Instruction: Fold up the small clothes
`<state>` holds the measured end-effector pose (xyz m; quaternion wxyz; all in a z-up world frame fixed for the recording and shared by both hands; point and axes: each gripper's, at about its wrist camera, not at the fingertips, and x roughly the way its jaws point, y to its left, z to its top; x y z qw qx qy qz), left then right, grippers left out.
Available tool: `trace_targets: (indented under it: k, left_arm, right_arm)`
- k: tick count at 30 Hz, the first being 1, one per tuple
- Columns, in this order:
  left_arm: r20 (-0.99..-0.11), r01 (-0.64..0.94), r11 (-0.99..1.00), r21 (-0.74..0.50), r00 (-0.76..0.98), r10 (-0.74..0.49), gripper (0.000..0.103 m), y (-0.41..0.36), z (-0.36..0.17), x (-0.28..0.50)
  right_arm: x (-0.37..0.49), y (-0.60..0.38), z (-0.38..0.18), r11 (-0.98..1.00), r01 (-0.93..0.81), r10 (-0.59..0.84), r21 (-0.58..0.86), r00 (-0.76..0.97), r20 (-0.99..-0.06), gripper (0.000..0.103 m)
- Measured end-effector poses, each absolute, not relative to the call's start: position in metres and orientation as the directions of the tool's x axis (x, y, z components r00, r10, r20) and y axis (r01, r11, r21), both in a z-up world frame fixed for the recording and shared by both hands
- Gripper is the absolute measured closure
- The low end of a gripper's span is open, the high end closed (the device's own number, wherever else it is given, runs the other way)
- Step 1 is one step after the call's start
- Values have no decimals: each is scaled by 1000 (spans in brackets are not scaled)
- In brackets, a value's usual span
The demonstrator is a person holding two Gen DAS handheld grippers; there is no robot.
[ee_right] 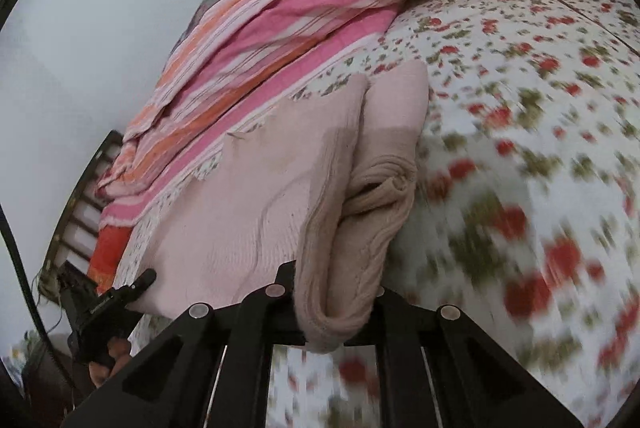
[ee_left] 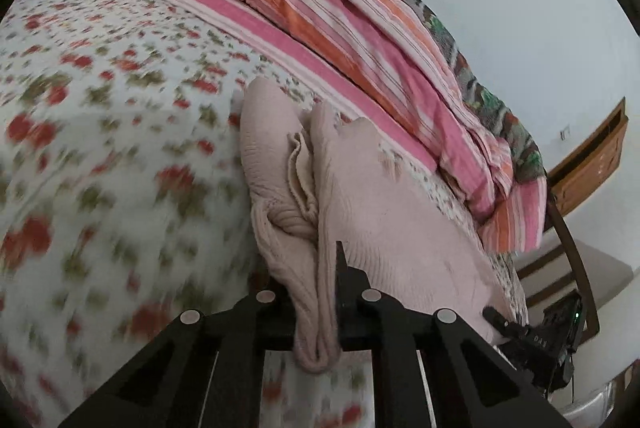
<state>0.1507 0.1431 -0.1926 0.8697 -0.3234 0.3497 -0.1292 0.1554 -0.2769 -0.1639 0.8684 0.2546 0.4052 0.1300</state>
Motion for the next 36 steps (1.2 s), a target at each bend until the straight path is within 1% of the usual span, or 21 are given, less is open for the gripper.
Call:
trace_targets:
  k: [3,5,7,8,9,10,12,15,18,20,21,22,24,25,26,27,28,30,32,35,36]
  left_arm:
    - [-533,-1,766,-643,719,-446,91,140,-194,129]
    - [-548,-5,780,-626,714,-436,85,136,-195,124]
    - [-598,-44,814,-579,701,-388,68,137,-195,124]
    - [-614,-59,828,-557,701,-363,66,140,-194,123]
    - [-617,-72,842,-534,714,-331,63,145,-190,120]
    - [-609,-75,850,-522,731,-309,58,148,-186,118]
    - [-583,-74,870,-487,769,-261,51,156,-174,116]
    - [-550,-22,904,-426,800,-240,51,154,-150,131]
    - [-528,83,909,-407,791,-309,51,137,-130,163]
    - [-517,130,903,-409,783,-347,52,121,-123,190]
    - [-520,138,900,-415,775,-358,52,114,-123,200]
    - [-530,140,896,-422,763,-369,52,107,-125,211]
    - [-566,138,891,-433,727,-388,52,93,-137,234]
    - [-598,117,900,-421,710,-372,52,89,-145,244]
    - [-639,74,918,-389,696,-327,52,87,-156,251]
    - [-666,36,931,-364,688,-288,53,89,-165,254]
    - [-684,2,933,-360,679,-266,65,94,-176,257]
    - [-672,-18,915,-403,685,-282,72,105,-185,258]
    - [-656,-6,901,-434,688,-311,72,112,-181,255]
    - [-620,6,896,-445,720,-313,72,119,-176,243]
    - [-613,12,892,-451,722,-319,72,122,-175,241]
  right_arm:
    - [131,-278,-160,848,-29,423,530,639,-642,94]
    - [122,-274,-158,875,-30,392,484,632,-669,92]
    - [119,-273,-158,897,-37,368,441,615,-697,81]
    - [117,-273,-157,908,-43,352,417,619,-702,81]
    - [113,-274,-154,922,-51,328,385,631,-703,77]
    - [107,-276,-148,940,-51,286,337,657,-697,73]
    - [103,-281,-138,960,-45,231,278,693,-683,71]
    - [111,-286,-119,973,-39,181,228,742,-646,71]
    - [140,-277,-108,979,-46,165,200,754,-636,71]
    - [168,-264,-110,970,-75,209,230,740,-639,71]
    - [181,-255,-114,968,-85,224,237,720,-657,71]
    - [202,-244,-121,968,-92,232,233,684,-692,72]
    - [222,-233,-132,972,-81,217,220,666,-714,72]
    - [233,-229,-142,981,-57,177,186,657,-733,72]
    - [238,-228,-148,985,-43,155,167,651,-743,72]
    - [244,-229,-155,988,-27,134,153,646,-752,75]
    - [246,-231,-160,989,-18,125,149,647,-752,79]
    - [249,-235,-165,993,-9,95,117,654,-750,84]
    - [252,-235,-167,996,-10,76,92,653,-754,84]
    - [259,-226,-165,999,7,34,50,642,-766,84]
    - [257,-222,-162,999,14,15,30,639,-769,83]
